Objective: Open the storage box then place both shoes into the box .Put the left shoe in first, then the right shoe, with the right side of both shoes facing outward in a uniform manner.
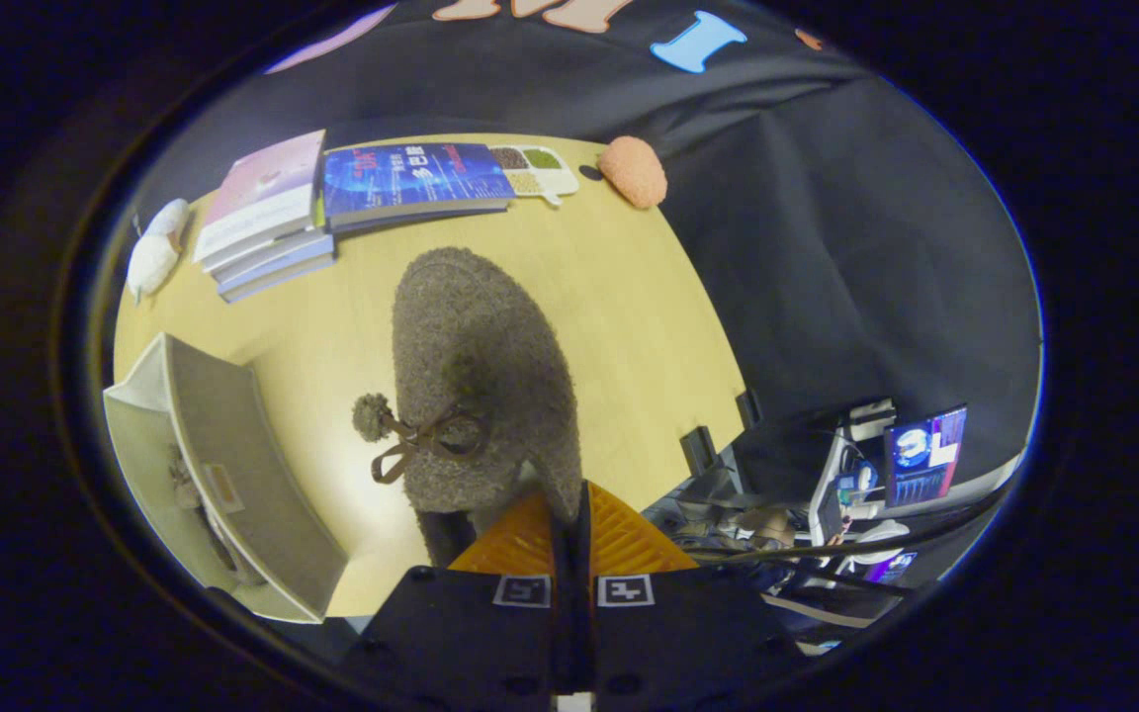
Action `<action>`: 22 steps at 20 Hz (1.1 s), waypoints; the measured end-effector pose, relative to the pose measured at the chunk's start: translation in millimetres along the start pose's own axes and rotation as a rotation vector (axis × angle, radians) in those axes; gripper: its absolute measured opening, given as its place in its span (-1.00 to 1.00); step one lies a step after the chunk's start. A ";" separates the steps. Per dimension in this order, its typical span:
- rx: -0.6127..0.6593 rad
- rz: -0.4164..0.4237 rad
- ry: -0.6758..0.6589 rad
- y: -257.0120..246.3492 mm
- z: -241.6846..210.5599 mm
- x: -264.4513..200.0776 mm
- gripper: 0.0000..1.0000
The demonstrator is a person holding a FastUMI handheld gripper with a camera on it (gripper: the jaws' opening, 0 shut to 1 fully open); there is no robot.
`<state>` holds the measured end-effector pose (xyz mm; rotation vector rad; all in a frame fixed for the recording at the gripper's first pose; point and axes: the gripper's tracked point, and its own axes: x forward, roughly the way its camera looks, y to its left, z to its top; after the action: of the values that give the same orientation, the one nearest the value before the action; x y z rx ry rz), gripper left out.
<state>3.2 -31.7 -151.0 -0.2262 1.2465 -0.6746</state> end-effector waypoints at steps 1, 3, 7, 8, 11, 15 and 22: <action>-0.005 -0.002 -0.016 5.9 0.8 -16.9 -0.93; -0.014 0.019 -0.049 28.6 2.8 -47.0 -0.93; -0.040 0.120 -0.092 94.5 -1.9 -92.7 -0.93; -0.049 0.143 -0.096 111.0 -5.7 -100.3 -0.93; -0.066 0.206 -0.082 157.6 -21.5 -117.2 -0.93; -0.096 0.253 -0.053 201.2 -38.4 -121.7 -0.93; -0.152 0.233 0.031 229.2 -62.5 -88.4 -0.92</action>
<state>11.2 212.7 -217.7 -0.1928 1.3312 -0.3841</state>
